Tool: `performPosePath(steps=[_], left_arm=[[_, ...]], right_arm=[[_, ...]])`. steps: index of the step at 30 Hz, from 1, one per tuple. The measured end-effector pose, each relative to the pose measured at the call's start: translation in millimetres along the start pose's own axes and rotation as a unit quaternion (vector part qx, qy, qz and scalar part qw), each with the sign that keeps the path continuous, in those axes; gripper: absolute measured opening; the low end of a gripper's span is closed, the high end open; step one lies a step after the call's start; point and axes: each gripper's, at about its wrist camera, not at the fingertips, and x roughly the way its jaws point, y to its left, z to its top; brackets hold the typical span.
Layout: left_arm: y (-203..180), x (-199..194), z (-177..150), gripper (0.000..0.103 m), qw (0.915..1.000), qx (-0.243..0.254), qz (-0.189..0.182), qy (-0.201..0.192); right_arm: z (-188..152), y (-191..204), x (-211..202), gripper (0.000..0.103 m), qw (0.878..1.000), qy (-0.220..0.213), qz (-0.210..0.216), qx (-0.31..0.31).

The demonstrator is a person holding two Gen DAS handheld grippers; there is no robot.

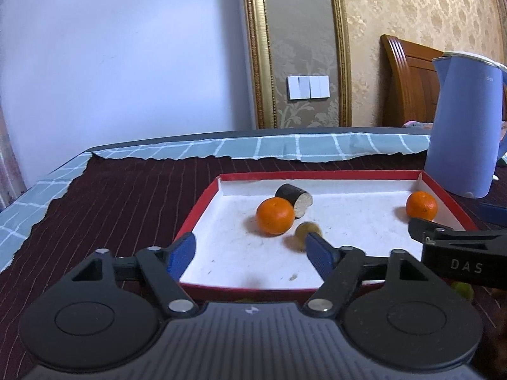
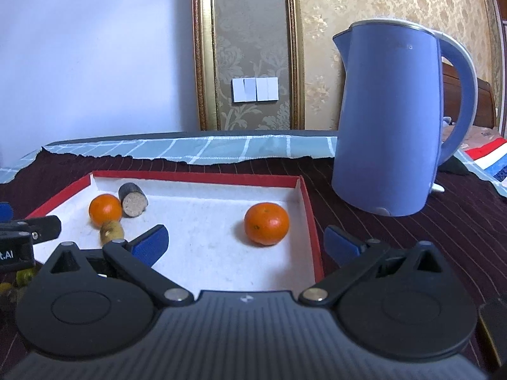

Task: Organize fruits
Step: 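Withdraw both open tools from the tray toward the loose items in front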

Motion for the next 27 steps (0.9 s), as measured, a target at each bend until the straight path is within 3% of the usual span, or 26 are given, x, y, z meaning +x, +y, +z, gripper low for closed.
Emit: performPosePath(steps=[10,22,27], left_arm=[[12,-13,-19,0.079,0.9999,-0.009,-0.006,0.007],[20,-29,-43,0.079,0.9999,-0.004,-0.008,0.01],[33,-37,-53,0.081,0.9994,-0.01,-0.03,0.012]], right_arm=[[-15,9,-26,0.103,0.998,0.009,-0.059,-0.01],[-31,3,-61,0.103,0.999,0.004,-0.027,0.023],[-37,3,-69,0.103,0.999,0.008,-0.026,0.017]])
